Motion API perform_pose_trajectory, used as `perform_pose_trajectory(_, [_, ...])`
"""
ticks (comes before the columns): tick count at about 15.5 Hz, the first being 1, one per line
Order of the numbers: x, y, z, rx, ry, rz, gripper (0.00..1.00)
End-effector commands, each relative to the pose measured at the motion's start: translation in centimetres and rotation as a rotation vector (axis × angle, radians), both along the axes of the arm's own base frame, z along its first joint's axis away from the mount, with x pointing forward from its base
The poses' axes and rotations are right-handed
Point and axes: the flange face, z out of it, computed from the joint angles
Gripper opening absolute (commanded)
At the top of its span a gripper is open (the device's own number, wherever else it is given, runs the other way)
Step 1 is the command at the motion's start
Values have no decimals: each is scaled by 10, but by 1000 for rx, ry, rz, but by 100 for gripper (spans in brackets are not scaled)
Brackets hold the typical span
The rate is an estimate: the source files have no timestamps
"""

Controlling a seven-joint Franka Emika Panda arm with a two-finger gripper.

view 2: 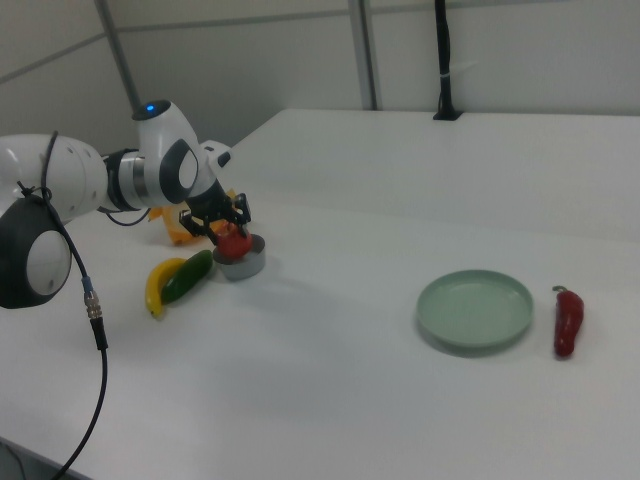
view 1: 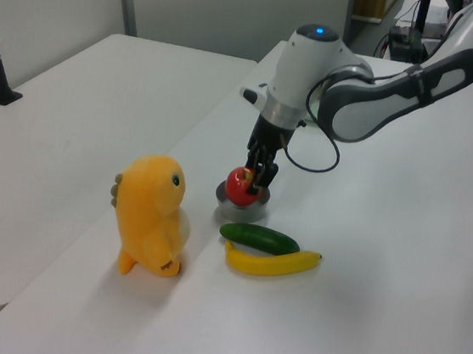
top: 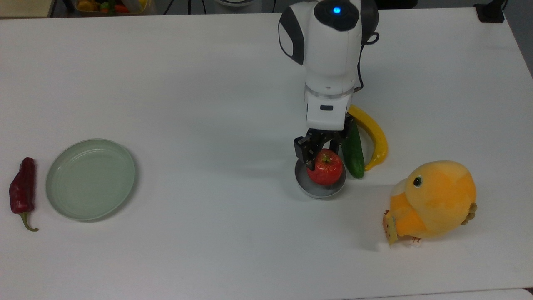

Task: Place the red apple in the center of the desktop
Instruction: 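Lower the gripper around the red apple and close it, then lift the red apple out of the bowl and carry it toward the table's middle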

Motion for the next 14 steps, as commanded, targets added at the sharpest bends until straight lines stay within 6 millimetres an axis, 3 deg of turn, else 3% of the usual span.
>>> perform_pose_trajectory(1, [-15,-15,50,-21,-6,-41,26])
perform_pose_trajectory(3, [-24,-32,81,-35,27,-72,26])
perform_pose_trajectory(9, [-75,-86,159,-32,119,-162,26])
perform_pose_trajectory(14, [-109,-155,187,-54,200,-275,26])
